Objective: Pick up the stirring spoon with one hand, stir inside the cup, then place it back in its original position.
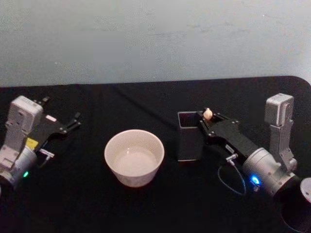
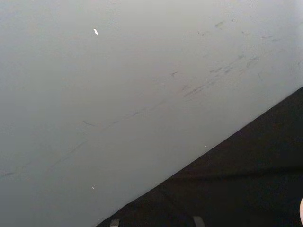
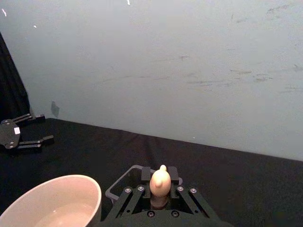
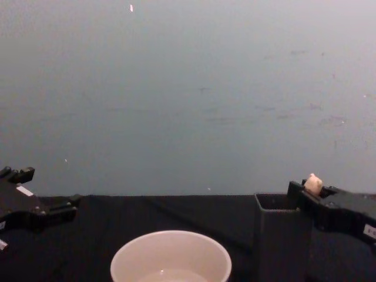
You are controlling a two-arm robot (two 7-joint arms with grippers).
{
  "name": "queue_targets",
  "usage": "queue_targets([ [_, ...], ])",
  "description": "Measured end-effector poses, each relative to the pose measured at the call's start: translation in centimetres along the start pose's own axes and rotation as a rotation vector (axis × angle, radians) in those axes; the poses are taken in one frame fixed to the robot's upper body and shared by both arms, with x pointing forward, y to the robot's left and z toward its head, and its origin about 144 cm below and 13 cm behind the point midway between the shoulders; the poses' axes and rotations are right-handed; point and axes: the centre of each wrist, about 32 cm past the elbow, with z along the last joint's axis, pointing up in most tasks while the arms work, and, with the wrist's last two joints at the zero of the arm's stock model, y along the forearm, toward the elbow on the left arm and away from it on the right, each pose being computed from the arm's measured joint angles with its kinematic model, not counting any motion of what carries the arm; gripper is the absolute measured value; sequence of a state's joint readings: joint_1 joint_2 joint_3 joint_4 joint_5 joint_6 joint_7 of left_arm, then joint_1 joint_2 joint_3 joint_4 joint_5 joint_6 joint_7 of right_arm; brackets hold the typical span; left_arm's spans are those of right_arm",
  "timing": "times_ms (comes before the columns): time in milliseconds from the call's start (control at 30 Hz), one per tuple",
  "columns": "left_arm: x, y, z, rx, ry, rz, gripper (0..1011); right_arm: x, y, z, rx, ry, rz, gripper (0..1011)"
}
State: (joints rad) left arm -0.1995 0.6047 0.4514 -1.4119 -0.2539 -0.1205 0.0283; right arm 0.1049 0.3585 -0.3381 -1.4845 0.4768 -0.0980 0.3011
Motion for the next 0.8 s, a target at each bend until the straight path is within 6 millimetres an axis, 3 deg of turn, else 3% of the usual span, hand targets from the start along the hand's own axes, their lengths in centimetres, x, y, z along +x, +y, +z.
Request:
queue_targets([
  [300, 0.0, 0.0, 0.0, 0.000, 0.000, 0.000, 1001, 0.1, 0.0, 0.3, 0.005, 0.001, 0.006, 203],
  [800, 0.0, 0.0, 0.0, 0.000, 0.000, 0.000, 1001, 1.3, -0.2, 4.4, 0.060, -0.017, 0.083, 203],
])
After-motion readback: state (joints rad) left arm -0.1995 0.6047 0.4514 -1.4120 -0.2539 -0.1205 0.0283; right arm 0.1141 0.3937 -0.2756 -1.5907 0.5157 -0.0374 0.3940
